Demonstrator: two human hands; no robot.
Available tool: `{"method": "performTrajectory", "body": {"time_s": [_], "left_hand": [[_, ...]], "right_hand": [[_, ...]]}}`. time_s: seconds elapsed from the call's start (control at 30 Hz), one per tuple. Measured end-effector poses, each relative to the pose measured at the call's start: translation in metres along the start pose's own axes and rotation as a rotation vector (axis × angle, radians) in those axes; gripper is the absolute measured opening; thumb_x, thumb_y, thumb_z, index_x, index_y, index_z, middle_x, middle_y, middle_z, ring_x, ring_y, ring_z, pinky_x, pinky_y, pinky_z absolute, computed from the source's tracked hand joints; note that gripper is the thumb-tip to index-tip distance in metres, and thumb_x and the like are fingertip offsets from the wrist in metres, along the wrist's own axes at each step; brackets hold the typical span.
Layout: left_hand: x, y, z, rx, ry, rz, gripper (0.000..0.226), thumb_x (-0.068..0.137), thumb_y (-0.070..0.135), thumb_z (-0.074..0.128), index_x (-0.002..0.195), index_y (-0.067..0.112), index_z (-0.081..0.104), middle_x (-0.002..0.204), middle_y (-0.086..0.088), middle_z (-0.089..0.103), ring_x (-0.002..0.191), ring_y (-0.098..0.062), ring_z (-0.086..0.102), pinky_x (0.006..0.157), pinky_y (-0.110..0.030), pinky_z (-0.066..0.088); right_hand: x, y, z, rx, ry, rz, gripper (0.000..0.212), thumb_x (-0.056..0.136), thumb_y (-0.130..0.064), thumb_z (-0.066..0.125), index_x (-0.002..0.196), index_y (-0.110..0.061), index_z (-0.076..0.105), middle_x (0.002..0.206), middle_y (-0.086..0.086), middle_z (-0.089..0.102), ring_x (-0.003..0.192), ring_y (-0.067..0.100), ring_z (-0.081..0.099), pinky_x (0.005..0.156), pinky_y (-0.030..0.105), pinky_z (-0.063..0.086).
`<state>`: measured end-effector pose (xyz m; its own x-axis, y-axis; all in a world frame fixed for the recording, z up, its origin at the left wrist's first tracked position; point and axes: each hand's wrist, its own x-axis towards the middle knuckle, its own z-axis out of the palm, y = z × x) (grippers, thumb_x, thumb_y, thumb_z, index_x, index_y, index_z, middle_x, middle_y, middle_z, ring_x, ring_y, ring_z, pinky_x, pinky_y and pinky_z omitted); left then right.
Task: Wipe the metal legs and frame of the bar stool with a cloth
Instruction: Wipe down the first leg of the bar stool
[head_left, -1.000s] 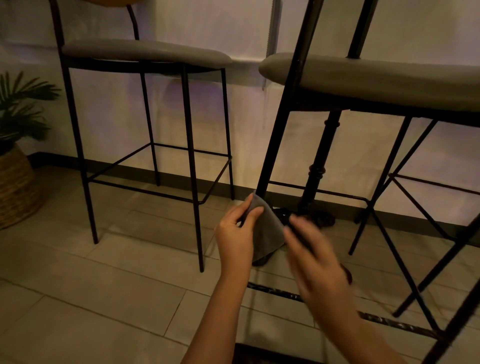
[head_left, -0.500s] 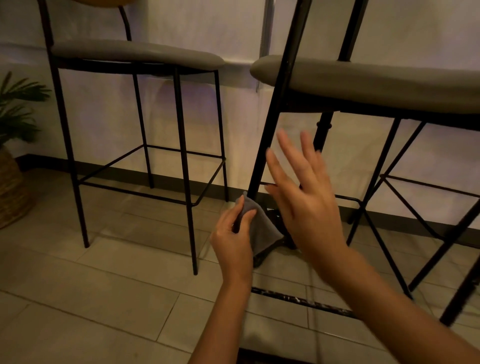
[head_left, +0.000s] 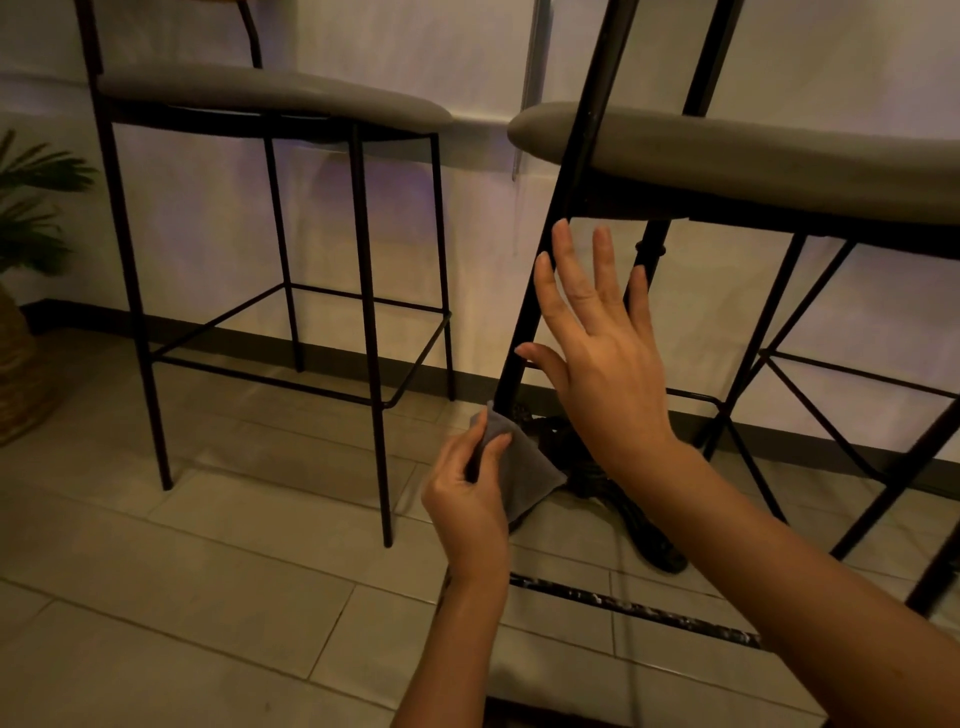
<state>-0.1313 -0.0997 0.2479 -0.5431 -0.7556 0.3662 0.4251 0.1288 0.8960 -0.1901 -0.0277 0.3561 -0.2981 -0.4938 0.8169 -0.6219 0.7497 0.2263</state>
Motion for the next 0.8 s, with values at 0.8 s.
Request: {"method": "performTrajectory", "body": {"time_s": [0.8], "left_hand": [[-0.003,-0.008,-0.006,0.037,-0.033,-0.003,0.026,0.083,0.013,0.063,0.109,0.016,0.063,0.094,0.014,0.061,0.092,0.012,0.054,0.077,-0.003,0.044]], "right_hand": [[-0.005,-0.005,0.002,0.096,-0.014,0.055,0.069,0.085,-0.025,0.061,0.143,-0.009,0.026,0.151,0.011,0.022,0.139,0.037,0.012,0.111,0.053,0.012]]}}
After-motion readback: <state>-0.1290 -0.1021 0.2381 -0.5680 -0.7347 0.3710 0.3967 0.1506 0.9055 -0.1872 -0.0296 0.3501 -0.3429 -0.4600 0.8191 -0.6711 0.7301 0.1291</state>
